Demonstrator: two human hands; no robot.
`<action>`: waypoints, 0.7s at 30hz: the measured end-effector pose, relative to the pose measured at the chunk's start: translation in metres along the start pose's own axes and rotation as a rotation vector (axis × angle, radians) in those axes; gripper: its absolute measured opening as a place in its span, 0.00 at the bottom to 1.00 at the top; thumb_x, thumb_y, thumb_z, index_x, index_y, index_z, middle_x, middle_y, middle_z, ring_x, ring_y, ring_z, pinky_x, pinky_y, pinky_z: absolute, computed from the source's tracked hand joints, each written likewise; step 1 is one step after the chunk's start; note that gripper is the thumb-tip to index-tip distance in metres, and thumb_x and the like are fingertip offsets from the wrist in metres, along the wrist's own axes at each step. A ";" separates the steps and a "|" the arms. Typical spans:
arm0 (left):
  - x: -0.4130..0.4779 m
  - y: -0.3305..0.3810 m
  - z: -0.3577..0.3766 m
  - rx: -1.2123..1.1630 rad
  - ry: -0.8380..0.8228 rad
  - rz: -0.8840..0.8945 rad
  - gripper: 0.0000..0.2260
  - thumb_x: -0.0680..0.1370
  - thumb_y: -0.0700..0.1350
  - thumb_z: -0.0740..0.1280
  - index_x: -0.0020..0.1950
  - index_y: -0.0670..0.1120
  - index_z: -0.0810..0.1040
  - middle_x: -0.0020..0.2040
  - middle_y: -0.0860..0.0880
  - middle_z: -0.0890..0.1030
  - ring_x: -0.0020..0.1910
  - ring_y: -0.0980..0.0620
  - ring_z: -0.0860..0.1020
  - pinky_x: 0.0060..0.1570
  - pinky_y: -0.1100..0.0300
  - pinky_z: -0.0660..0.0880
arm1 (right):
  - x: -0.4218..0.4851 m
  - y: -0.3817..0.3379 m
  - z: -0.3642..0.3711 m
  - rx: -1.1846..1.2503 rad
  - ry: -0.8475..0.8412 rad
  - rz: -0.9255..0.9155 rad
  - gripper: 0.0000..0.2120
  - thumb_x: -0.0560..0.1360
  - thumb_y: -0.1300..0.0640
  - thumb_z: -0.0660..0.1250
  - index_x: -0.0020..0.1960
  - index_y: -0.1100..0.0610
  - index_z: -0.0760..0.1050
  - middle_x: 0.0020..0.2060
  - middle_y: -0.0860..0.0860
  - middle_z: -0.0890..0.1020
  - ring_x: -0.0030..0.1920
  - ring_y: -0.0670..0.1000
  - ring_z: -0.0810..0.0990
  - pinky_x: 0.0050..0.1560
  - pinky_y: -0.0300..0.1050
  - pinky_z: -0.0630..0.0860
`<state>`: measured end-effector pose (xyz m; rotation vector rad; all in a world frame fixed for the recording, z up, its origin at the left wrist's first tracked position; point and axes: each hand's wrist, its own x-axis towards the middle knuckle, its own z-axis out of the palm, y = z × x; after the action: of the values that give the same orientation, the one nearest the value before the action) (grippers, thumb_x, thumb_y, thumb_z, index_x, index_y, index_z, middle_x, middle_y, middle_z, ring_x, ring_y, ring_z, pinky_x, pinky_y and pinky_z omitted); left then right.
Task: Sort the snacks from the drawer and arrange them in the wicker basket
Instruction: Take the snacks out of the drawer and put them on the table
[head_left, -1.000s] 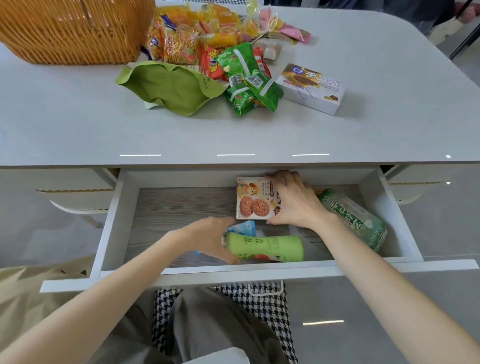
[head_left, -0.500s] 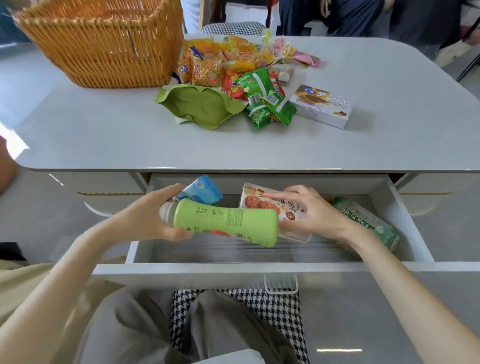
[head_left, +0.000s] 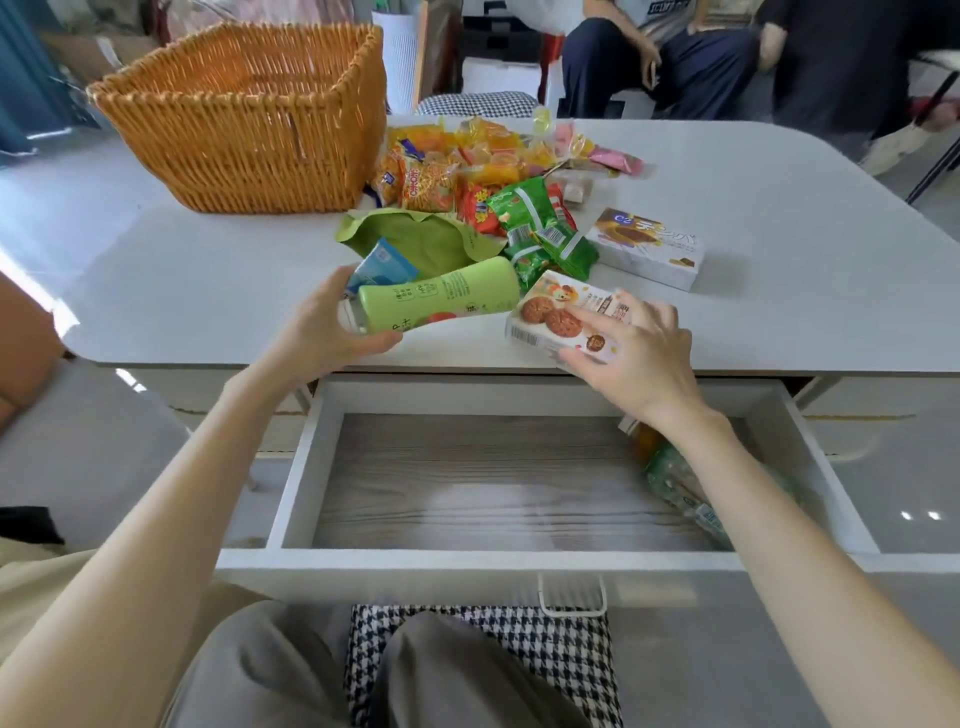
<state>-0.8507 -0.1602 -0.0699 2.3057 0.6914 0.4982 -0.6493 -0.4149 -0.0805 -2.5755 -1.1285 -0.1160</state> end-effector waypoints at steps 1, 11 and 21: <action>0.010 0.000 0.002 0.068 -0.006 0.013 0.41 0.60 0.62 0.71 0.70 0.49 0.67 0.60 0.48 0.75 0.58 0.49 0.73 0.54 0.56 0.68 | 0.007 0.003 0.004 -0.018 0.030 -0.004 0.23 0.75 0.38 0.63 0.70 0.38 0.69 0.72 0.53 0.67 0.69 0.60 0.61 0.65 0.55 0.63; 0.093 0.008 0.045 0.685 -0.117 0.172 0.37 0.77 0.56 0.66 0.78 0.56 0.46 0.78 0.51 0.54 0.75 0.43 0.52 0.70 0.35 0.50 | 0.083 0.023 0.017 -0.036 0.153 -0.034 0.19 0.80 0.58 0.63 0.70 0.51 0.72 0.69 0.51 0.73 0.67 0.57 0.70 0.67 0.53 0.64; 0.108 0.023 0.069 0.711 0.026 0.257 0.40 0.75 0.53 0.70 0.79 0.48 0.49 0.75 0.42 0.55 0.74 0.39 0.53 0.71 0.36 0.46 | 0.115 0.026 0.027 -0.115 0.179 0.010 0.23 0.77 0.62 0.65 0.71 0.52 0.70 0.61 0.58 0.73 0.62 0.62 0.67 0.61 0.57 0.63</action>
<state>-0.7223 -0.1449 -0.0851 3.0874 0.6559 0.4420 -0.5538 -0.3421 -0.0893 -2.6084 -1.0710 -0.4113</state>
